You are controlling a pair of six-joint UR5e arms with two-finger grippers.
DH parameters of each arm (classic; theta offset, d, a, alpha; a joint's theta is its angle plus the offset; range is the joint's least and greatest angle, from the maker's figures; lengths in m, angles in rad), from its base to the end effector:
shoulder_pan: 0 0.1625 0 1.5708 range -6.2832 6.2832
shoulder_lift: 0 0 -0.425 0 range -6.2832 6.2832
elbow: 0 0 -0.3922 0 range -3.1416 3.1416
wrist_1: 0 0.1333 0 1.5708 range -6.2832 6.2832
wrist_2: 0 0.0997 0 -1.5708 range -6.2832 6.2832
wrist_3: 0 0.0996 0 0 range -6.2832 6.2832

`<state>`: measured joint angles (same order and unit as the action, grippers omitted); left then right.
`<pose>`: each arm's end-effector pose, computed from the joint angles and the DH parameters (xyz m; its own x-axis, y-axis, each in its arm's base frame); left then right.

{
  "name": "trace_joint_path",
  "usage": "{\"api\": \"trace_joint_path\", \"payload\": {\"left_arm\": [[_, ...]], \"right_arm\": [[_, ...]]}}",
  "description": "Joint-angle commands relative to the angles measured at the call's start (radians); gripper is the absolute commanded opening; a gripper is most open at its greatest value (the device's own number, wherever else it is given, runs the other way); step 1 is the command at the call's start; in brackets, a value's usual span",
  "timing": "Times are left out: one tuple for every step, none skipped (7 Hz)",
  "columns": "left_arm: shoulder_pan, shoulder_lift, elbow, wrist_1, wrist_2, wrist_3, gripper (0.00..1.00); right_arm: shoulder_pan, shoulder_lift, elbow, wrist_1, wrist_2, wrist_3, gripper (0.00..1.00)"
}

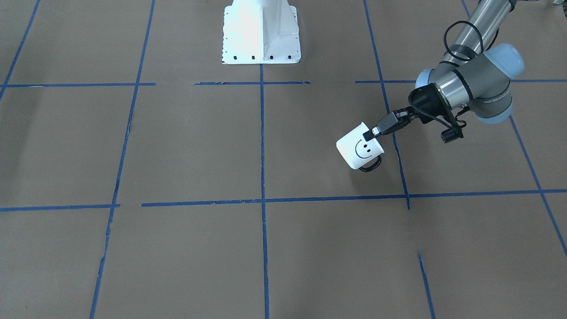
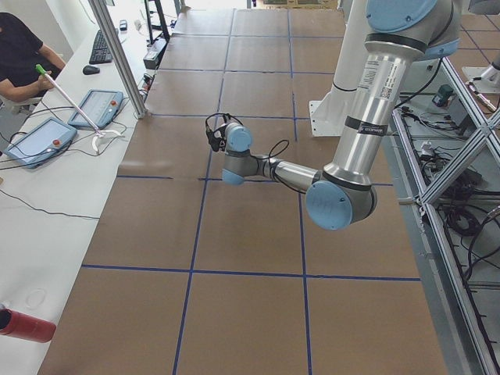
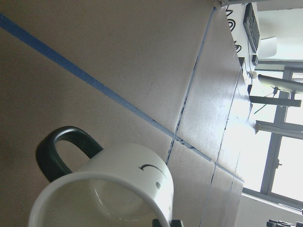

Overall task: Flip mug
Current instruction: 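Lift the white mug with the left gripper and carry it farther from the robot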

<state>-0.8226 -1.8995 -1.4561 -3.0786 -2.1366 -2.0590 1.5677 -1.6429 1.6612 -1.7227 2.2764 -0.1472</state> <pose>0.3419 -0.4857 0.3702 -0.2115 -0.3542 -0.9110 0.1800 0.9020 -0.3925 0.0673 -0.4504 0.6676 0.7528 -0.0622 0.6553 0.1147 0.9927 -0.0375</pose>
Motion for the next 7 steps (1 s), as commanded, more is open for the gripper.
{"api": "trace_joint_path", "payload": {"left_arm": [[0.017,-0.116,-0.038,0.287,0.004,0.007,0.0],[0.034,-0.189,-0.038,0.445,0.014,0.01,0.0],[0.054,-0.263,-0.037,0.606,0.05,0.031,0.0],[0.063,-0.356,-0.026,0.821,0.053,0.098,0.0],[0.078,-0.444,-0.021,1.016,0.058,0.144,0.0],[0.132,-0.485,-0.012,1.117,0.117,0.149,0.0],[0.161,-0.562,0.062,1.208,0.141,0.139,0.0]], "right_arm": [[0.0,0.0,0.0,0.0,0.0,0.0,1.0],[0.0,0.0,0.0,0.0,0.0,0.0,1.0],[0.0,0.0,0.0,0.0,0.0,0.0,1.0],[0.0,0.0,0.0,0.0,0.0,0.0,1.0],[0.0,0.0,0.0,0.0,0.0,0.0,1.0],[0.0,0.0,0.0,0.0,0.0,0.0,1.0],[0.0,0.0,0.0,0.0,0.0,0.0,1.0]]}}
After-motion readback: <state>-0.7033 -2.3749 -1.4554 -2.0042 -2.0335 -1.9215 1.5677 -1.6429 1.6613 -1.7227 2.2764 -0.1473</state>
